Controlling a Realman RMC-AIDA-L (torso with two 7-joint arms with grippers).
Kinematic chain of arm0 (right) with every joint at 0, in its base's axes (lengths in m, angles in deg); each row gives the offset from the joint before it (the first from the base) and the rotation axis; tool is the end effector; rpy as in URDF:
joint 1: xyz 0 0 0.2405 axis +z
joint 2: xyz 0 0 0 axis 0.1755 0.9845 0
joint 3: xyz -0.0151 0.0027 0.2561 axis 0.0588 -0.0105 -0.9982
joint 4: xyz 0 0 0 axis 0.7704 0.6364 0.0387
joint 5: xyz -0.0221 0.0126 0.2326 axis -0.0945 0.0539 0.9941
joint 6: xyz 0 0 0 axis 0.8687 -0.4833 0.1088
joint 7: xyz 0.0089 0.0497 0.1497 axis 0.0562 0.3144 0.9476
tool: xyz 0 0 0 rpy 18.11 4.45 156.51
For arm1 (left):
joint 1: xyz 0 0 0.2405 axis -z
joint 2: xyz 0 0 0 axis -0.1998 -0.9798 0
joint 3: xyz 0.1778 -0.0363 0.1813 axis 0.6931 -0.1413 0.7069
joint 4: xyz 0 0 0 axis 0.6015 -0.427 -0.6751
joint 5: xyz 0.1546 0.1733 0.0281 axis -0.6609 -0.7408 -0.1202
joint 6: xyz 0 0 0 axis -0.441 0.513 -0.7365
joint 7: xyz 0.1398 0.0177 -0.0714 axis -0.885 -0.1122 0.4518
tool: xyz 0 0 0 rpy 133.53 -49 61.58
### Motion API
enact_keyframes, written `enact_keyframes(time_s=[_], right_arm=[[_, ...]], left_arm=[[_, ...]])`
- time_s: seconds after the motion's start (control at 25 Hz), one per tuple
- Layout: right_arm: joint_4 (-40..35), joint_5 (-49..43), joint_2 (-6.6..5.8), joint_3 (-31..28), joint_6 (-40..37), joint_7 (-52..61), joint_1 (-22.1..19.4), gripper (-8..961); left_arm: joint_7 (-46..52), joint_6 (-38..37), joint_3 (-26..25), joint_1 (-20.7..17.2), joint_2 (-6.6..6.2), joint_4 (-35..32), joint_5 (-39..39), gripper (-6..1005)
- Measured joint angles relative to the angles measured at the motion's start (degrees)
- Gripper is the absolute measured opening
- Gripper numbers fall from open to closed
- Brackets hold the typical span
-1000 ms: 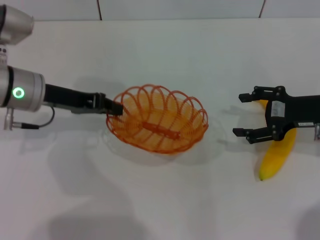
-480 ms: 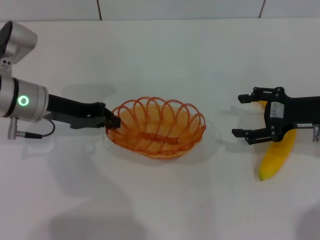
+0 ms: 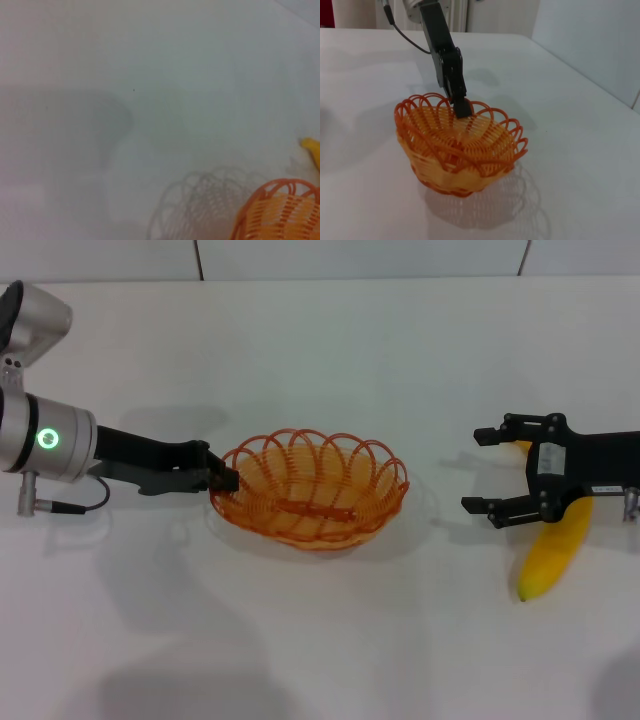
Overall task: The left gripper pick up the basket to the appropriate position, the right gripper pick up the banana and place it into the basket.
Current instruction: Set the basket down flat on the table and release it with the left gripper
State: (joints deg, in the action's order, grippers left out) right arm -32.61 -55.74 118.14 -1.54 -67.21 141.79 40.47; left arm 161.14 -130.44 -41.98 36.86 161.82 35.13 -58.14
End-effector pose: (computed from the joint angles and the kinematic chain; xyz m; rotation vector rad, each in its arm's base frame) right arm 0.3164 0.3562 0.0054 -2.7783 0.1420 0.2858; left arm -0.2594 0.4109 -0.0355 -2.3496 -1.8259 -0.1880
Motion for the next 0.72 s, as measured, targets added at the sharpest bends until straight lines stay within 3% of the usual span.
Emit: enact_keyframes(time_s=[0.72], right_arm=[[-0.02, 0.00, -0.02, 0.00, 0.00, -0.02, 0.02, 881]], left_arm=[[0.24, -0.16, -0.66, 0.49, -0.03, 1.53, 0.72, 151]])
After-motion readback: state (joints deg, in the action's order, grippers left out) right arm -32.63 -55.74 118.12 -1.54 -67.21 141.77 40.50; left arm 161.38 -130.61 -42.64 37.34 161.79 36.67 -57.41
